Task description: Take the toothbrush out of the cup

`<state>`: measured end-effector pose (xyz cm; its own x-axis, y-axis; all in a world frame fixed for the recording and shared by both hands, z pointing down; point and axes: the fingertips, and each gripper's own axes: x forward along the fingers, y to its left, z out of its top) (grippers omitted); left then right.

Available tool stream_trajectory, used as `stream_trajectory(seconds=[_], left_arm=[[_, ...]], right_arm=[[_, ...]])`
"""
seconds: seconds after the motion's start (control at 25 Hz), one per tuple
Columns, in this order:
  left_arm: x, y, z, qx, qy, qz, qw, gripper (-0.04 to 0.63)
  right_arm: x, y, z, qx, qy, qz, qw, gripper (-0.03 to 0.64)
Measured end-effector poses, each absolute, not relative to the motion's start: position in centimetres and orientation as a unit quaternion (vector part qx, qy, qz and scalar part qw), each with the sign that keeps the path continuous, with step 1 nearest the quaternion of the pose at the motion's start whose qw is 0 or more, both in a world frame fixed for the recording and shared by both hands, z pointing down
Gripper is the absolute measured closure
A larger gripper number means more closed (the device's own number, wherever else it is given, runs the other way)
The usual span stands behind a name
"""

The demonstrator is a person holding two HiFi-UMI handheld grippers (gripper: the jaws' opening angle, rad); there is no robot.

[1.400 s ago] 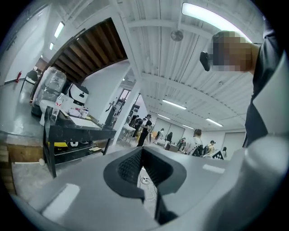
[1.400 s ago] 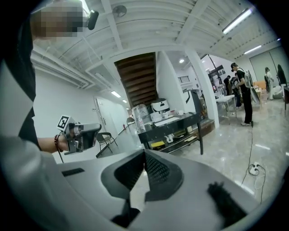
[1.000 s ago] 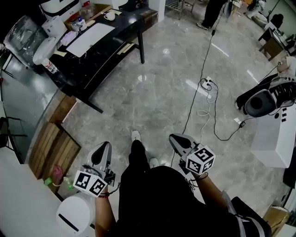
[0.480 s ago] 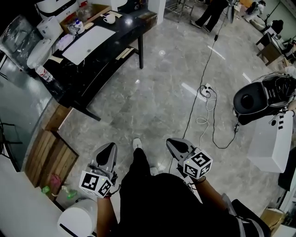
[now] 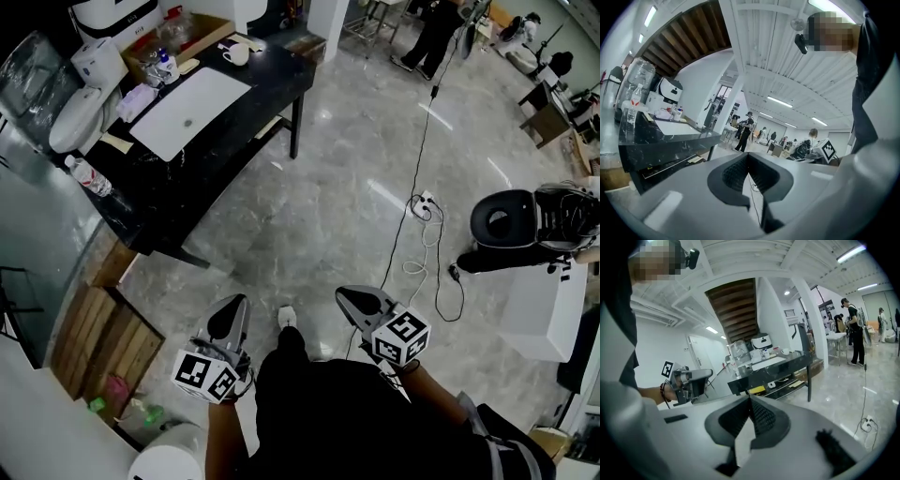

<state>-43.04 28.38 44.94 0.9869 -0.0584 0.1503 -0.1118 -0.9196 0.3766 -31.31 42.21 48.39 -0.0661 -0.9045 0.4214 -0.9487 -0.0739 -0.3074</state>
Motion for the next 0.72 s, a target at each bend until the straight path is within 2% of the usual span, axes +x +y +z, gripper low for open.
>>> stream_trajectory(seconds=[0.72], left_arm=[[-37.1, 22.8, 44.4, 0.980, -0.015, 0.086, 0.178, 0.586]], right_arm=[[-24.4, 36.7, 46.6, 0.705, -0.661, 0.256, 0.011, 0.603]])
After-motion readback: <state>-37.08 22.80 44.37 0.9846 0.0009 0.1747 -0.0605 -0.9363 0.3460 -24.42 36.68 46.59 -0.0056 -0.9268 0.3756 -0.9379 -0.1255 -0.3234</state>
